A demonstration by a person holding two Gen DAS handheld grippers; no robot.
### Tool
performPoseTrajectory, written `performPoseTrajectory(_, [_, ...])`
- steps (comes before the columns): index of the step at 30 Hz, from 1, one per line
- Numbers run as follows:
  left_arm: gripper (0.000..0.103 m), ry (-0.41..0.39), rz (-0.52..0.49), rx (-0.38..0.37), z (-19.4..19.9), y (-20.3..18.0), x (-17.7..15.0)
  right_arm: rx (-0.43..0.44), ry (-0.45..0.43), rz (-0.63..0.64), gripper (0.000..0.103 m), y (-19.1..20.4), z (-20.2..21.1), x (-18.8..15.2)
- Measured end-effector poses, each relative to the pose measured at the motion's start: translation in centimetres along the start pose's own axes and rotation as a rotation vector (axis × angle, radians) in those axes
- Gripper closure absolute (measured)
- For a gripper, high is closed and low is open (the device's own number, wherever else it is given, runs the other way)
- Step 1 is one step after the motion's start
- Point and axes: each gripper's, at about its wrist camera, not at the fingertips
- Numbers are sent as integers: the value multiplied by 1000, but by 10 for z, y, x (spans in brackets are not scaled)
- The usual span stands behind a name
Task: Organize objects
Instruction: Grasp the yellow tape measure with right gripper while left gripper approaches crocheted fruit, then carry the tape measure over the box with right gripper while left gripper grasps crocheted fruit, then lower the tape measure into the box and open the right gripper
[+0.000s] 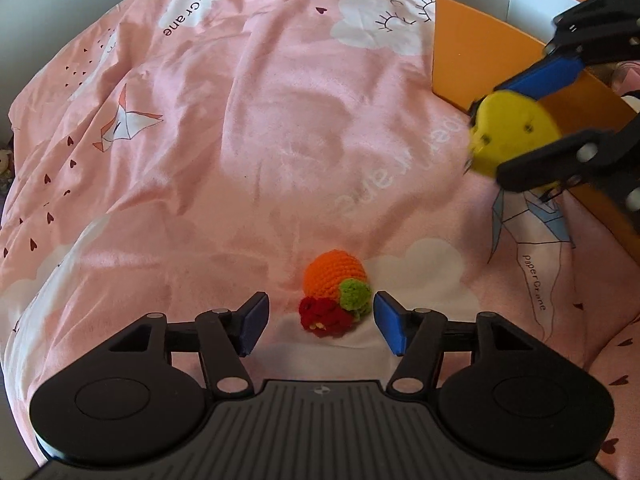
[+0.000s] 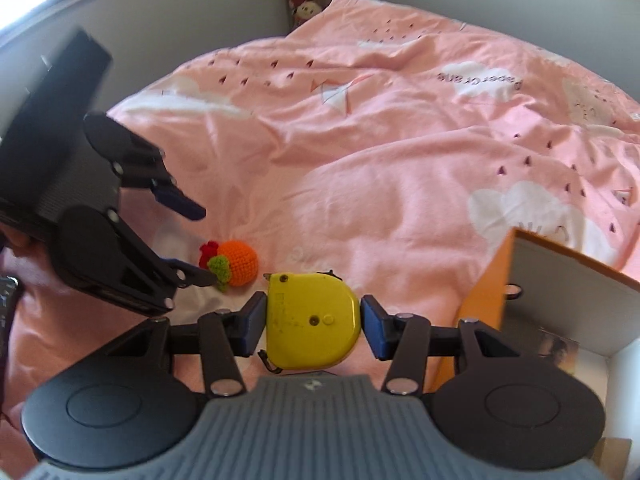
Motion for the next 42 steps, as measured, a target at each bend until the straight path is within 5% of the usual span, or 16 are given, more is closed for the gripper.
performPoseTrajectory(9, [29, -12, 24, -61, -15, 9, 0, -111, -147, -198, 50, -63, 64, -1])
performPoseTrajectory(14, [28, -47, -19, -64, -14, -3, 10, -181, -157, -264, 50, -95, 80, -10])
performPoseTrajectory(18, [28, 19, -16, -58, -28, -9, 21, -239, -154, -301, 50, -117, 86, -19])
performPoseTrajectory(21, [32, 63, -14, -35, -34, -12, 25, -268, -149, -310, 50, -132, 88, -25])
performPoseTrajectory(24, [51, 133, 29, -23, -40, -7, 28, -295, -130, -299, 50, -145, 88, -27])
performPoseTrajectory(28, [55, 161, 67, -19, -40, -6, 26, -322, -104, -251, 50, -160, 88, -29])
performPoseTrajectory(35, [55, -26, 178, -41, 9, -2, 42, -334, -7, -67, 50, -173, 70, -28])
performPoseTrajectory(42, [55, -275, 224, -123, 65, -6, 93, -323, 116, 32, 50, -190, 34, -14])
Point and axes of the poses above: each gripper's, at about its wrist camera, not at the fingertips, and z roughly against the way its jaws point, y to its left, x to its top, and after that the axes turned 13 degrees about -z, right-handed
